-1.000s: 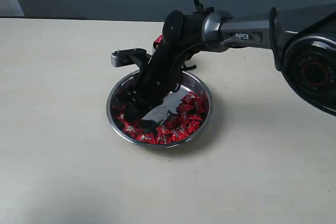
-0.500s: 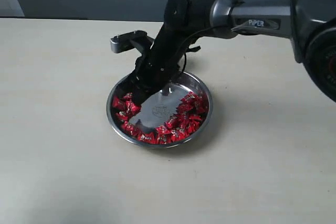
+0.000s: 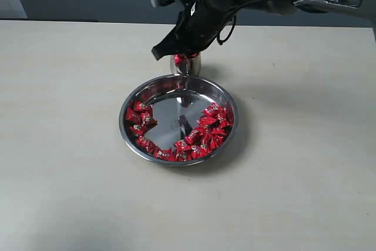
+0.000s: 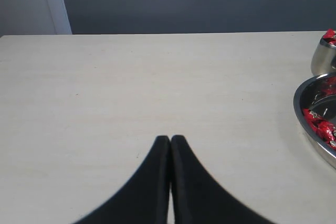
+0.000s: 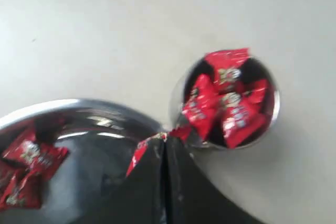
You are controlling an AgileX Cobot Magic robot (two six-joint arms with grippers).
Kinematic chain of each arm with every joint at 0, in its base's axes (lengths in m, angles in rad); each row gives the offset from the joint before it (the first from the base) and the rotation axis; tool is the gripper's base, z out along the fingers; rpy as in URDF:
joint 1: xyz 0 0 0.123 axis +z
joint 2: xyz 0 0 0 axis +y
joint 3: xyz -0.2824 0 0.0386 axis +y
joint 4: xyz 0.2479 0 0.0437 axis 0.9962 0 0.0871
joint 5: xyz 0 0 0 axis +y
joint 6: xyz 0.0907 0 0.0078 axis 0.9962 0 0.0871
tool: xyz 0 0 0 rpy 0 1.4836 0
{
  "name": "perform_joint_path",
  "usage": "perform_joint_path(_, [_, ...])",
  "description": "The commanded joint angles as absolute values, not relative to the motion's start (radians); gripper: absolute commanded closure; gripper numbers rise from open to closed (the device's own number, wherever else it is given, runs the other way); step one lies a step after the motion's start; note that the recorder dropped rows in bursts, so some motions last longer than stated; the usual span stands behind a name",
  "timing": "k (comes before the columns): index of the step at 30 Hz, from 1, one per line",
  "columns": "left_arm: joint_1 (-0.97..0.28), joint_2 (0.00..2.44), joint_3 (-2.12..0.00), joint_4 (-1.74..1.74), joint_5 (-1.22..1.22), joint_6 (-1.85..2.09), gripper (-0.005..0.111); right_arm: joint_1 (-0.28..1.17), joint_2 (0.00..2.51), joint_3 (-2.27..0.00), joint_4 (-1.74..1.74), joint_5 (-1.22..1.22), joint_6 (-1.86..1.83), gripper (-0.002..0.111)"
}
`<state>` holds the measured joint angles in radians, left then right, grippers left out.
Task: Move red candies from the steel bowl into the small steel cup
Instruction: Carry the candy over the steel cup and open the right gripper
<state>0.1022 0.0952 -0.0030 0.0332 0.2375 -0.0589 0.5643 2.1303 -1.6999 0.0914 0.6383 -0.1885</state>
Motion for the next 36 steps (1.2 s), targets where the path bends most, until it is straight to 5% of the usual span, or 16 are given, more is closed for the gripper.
perform_joint_path(1, [0.097, 0.088, 0.000, 0.040, 0.233, -0.061, 0.106, 0.507, 2.119, -1.701, 0.080, 0.551, -0.133, 0.109])
perform_joint_path(22, [0.097, 0.088, 0.000, 0.040, 0.233, -0.061, 0.106, 0.479, 2.182, -1.701, 0.120, 0.405, -0.130, 0.109])
perform_joint_path(27, [0.097, 0.088, 0.000, 0.040, 0.233, -0.061, 0.106, 0.479, 2.184, -1.701, 0.120, 0.411, -0.139, 0.084])
perform_joint_path(36, [0.097, 0.088, 0.000, 0.040, 0.233, -0.061, 0.106, 0.479, 2.141, -1.701, 0.113, 0.393, -0.139, 0.083])
